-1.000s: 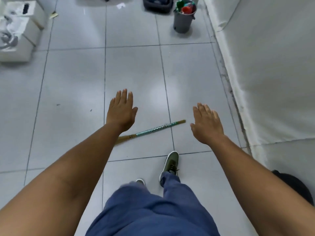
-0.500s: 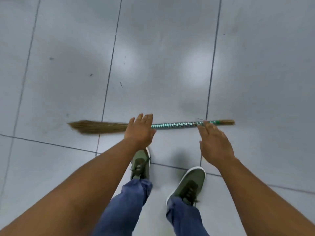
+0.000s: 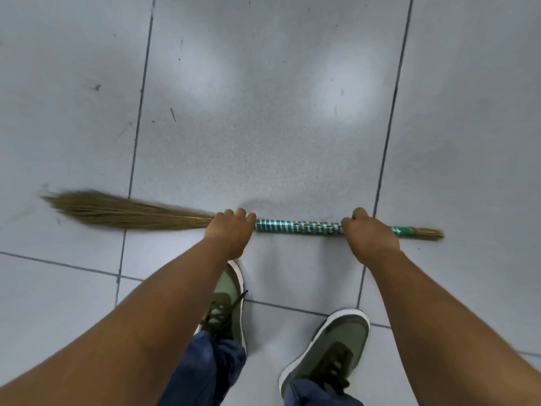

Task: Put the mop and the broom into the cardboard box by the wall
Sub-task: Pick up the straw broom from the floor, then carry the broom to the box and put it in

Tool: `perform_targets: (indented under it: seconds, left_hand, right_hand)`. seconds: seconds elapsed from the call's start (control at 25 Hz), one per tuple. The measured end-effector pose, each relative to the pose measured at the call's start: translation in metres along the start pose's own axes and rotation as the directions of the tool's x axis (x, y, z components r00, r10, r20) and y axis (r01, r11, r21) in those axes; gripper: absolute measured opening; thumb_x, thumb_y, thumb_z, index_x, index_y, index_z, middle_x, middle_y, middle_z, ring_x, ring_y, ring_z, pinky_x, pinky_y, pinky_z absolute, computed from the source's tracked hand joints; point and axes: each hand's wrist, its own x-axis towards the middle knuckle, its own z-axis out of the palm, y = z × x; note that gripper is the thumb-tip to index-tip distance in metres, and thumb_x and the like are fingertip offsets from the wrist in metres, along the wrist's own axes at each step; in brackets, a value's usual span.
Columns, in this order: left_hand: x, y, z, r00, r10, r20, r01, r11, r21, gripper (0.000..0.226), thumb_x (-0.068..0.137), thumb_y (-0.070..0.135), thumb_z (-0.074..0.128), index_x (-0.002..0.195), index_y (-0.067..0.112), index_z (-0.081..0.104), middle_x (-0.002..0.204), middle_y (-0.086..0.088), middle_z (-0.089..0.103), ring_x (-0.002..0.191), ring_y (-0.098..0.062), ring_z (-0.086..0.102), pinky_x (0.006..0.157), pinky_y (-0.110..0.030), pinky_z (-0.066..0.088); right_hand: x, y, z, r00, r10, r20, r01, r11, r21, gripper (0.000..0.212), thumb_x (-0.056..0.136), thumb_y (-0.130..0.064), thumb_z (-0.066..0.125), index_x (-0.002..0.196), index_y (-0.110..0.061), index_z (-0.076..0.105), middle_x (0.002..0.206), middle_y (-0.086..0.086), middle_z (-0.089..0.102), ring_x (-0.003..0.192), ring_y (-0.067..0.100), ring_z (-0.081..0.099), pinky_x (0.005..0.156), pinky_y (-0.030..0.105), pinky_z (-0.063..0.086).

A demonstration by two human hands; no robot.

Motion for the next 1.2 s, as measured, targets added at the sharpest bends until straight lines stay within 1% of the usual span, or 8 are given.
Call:
perform_targets:
  seconds: [0.2, 0.32, 0.44, 0.52, 0.64, 0.84, 1.0, 1.2]
  left_hand:
    - [0.014, 0.018, 0.021, 0.993, 0.037, -0.116, -0.022, 0.991, 0.13, 0.027, 0.094, 0.009, 0.044, 0.12, 0.004, 0.049, 0.111, -0.016, 0.057, 0.098, -0.032, 0.057, 0.084, -0.041, 0.048]
    - [0.022, 0.006, 0.037, 0.986, 0.113, -0.121, -0.092, 0.982, 0.165, 0.023, 0.096, 0.01, 0.04, 0.116, 0.005, 0.048, 0.11, -0.015, 0.055, 0.094, -0.031, 0.058, 0.079, -0.04, 0.049]
    - [-0.021, -0.008, 0.013, 0.983, 0.153, -0.101, -0.141, 0.983, 0.116, 0.02, 0.093, 0.013, 0.04, 0.112, 0.008, 0.046, 0.108, -0.014, 0.052, 0.085, -0.03, 0.058, 0.065, -0.039, 0.044]
    - [-0.076, -0.018, -0.035, 0.982, 0.141, -0.127, -0.132, 0.988, 0.081, 0.02, 0.089, 0.022, 0.045, 0.107, 0.013, 0.048, 0.104, -0.011, 0.054, 0.079, -0.03, 0.059, 0.06, -0.038, 0.039]
    - [-0.187, -0.026, -0.142, 0.982, 0.065, -0.179, -0.067, 0.998, -0.006, 0.026, 0.081, 0.036, 0.056, 0.099, 0.017, 0.054, 0.096, -0.006, 0.062, 0.077, -0.028, 0.062, 0.061, -0.035, 0.04]
    - [-0.344, -0.015, -0.307, 0.955, 0.063, -0.289, -0.066, 0.998, -0.001, 0.027, 0.079, 0.044, 0.052, 0.092, 0.02, 0.057, 0.088, -0.004, 0.068, 0.078, -0.029, 0.065, 0.064, -0.034, 0.039]
    - [-0.427, 0.01, -0.39, 0.882, 0.208, -0.422, -0.161, 0.976, 0.144, 0.021, 0.078, 0.046, 0.049, 0.079, 0.025, 0.05, 0.07, 0.003, 0.06, 0.06, -0.023, 0.054, 0.057, -0.031, 0.036]
    - [-0.459, 0.078, -0.461, 0.737, 0.531, -0.418, -0.377, 0.836, 0.398, 0.022, 0.079, 0.046, 0.046, 0.072, 0.025, 0.044, 0.06, 0.007, 0.043, 0.055, -0.022, 0.05, 0.053, -0.03, 0.039]
  right_hand:
    - [0.004, -0.001, 0.025, 0.999, -0.03, -0.011, 0.029, 0.998, -0.064, 0.044, 0.087, -0.005, 0.053, 0.129, -0.016, 0.043, 0.121, 0.011, 0.052, 0.109, 0.03, 0.052, 0.088, 0.045, 0.045]
    - [0.012, -0.004, 0.041, 1.0, -0.004, 0.006, 0.005, 0.996, -0.09, 0.039, 0.087, -0.009, 0.055, 0.125, -0.015, 0.045, 0.115, 0.01, 0.053, 0.101, 0.029, 0.054, 0.08, 0.042, 0.047]
    - [-0.027, -0.013, 0.019, 1.0, -0.015, -0.014, 0.015, 1.0, -0.01, 0.03, 0.084, -0.012, 0.056, 0.112, -0.017, 0.047, 0.106, 0.007, 0.054, 0.088, 0.026, 0.057, 0.067, 0.039, 0.047]
    - [-0.081, -0.015, -0.024, 0.999, -0.018, -0.052, 0.019, 0.999, 0.027, 0.023, 0.083, -0.02, 0.057, 0.105, -0.02, 0.047, 0.098, 0.003, 0.055, 0.075, 0.024, 0.059, 0.059, 0.036, 0.045]
    - [-0.197, -0.017, -0.121, 0.993, -0.011, -0.118, 0.022, 0.995, 0.099, 0.019, 0.082, -0.034, 0.057, 0.096, -0.023, 0.051, 0.092, 0.0, 0.057, 0.073, 0.024, 0.061, 0.058, 0.034, 0.045]
    - [-0.378, -0.008, -0.264, 0.963, 0.082, -0.258, -0.047, 0.989, 0.141, 0.019, 0.08, -0.042, 0.056, 0.082, -0.025, 0.049, 0.081, -0.002, 0.058, 0.067, 0.025, 0.059, 0.055, 0.032, 0.039]
    - [-0.507, -0.001, -0.311, 0.874, 0.282, -0.395, -0.21, 0.954, 0.216, 0.023, 0.077, -0.041, 0.059, 0.074, -0.027, 0.04, 0.067, -0.005, 0.052, 0.054, 0.024, 0.046, 0.047, 0.029, 0.028]
    - [-0.622, -0.004, -0.283, 0.704, 0.597, -0.385, -0.457, 0.796, 0.397, 0.023, 0.077, -0.044, 0.058, 0.073, -0.027, 0.044, 0.073, 0.001, 0.065, 0.063, 0.029, 0.06, 0.051, 0.031, 0.035]
